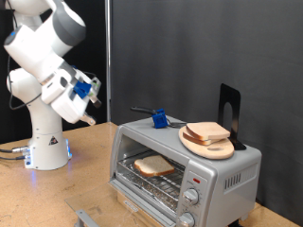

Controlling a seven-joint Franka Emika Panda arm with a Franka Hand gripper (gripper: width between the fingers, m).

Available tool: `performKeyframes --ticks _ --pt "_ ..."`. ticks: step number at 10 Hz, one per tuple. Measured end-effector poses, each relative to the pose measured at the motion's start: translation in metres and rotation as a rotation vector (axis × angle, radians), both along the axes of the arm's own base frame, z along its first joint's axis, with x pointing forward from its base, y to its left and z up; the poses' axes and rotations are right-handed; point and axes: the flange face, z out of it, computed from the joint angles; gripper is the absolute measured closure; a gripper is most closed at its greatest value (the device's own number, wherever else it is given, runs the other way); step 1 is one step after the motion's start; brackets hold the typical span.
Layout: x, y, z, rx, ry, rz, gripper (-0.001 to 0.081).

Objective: Make a piece of toast with the oven

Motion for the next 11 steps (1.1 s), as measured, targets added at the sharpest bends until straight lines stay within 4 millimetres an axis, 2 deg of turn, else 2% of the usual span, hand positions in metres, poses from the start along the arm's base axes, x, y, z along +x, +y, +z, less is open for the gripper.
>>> performKeyframes --ticks 2,5,7,9,10,11 --pt "-0.008 -0.023 0.014 0.014 -0.020 -0.030 0.0000" --pt "-0.011 -0.028 0.014 0.043 -0.019 -0.048 0.0000" --pt "-0.011 -0.050 0.016 0.174 -0.115 -0.220 0.0000" --pt "-0.017 -0.086 0.011 0.209 -0.182 -0.499 0.0000" --pt "-0.019 -0.093 0.007 0.212 -0.177 -0.582 0.0000" --pt "-0.018 -0.090 0.007 0.212 -0.175 -0.545 0.0000"
